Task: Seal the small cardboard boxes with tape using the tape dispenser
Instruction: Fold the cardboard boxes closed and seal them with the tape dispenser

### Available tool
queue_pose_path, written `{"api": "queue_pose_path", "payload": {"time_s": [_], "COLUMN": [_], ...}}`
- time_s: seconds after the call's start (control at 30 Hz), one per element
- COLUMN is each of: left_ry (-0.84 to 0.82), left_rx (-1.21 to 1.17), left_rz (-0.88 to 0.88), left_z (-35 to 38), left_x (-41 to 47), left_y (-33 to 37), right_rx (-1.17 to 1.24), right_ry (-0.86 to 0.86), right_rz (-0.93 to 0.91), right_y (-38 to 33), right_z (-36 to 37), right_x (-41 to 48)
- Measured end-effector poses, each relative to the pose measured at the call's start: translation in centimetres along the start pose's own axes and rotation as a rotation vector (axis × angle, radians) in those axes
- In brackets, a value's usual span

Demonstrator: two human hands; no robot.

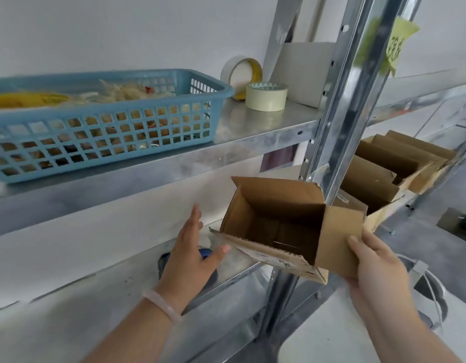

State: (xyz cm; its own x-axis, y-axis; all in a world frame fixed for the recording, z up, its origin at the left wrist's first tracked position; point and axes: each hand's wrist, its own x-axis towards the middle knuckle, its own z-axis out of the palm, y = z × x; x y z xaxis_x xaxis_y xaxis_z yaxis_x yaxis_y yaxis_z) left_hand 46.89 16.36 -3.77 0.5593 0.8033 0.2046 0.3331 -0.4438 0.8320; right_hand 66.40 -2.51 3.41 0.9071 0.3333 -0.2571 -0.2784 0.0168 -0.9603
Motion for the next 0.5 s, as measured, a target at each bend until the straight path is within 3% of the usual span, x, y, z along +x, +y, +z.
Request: {"api": "queue_pose_path", "payload": {"time_s": [0.27, 0.5], "left_ry": [0.114, 0.292], "left_rx": [-0.126, -0.140], "left_rz": [-0.007, -0.023], "left_z": [-4.4, -11.1], "left_x": [-5.7, -12.2], "left_y": [1.8, 0.0], "right_rx": [0.042, 0.080], "right_ry": [-0.306, -0.542], "right_rz": [0.117, 0.241], "right_y": [-1.6, 0.8], "right_z": [0.5, 6.2], "right_x": [-1.9, -5.2]}}
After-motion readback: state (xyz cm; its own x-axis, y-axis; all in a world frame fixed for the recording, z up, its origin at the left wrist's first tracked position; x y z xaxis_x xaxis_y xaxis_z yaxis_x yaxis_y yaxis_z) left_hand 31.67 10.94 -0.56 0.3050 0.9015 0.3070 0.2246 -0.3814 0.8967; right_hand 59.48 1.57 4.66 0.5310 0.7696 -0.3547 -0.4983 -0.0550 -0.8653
